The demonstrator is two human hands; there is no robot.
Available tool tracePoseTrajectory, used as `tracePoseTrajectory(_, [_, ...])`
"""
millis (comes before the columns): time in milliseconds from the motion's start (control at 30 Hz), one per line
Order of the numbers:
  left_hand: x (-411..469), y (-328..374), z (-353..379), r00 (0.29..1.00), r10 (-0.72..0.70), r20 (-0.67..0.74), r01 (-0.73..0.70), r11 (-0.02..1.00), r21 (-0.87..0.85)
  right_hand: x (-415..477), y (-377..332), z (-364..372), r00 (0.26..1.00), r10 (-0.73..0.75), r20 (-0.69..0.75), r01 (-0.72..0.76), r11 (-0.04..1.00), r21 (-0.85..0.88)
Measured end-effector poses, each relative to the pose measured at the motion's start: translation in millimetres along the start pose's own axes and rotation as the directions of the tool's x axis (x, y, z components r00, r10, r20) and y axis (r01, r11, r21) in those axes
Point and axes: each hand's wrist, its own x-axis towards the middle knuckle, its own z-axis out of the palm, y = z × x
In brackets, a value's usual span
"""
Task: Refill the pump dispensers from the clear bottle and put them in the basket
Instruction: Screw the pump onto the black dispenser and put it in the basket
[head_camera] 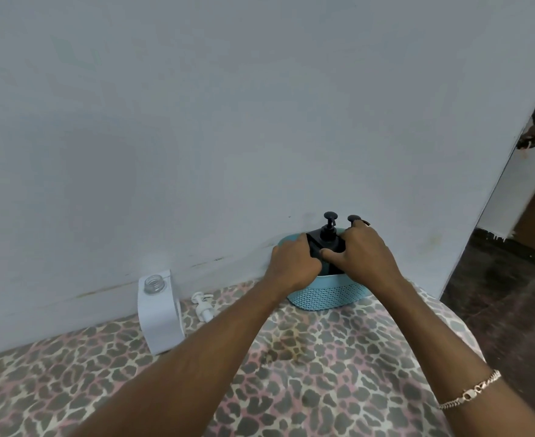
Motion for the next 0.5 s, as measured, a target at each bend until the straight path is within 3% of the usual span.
tracePoseTrajectory(500, [4.5,-5.5,15.1,0.997,-0.009,-0.078,0.007,0.999,-0.031,-6.7,1.6,1.7,0.998,-0.049,-0.036,0.051,0.996,0.079])
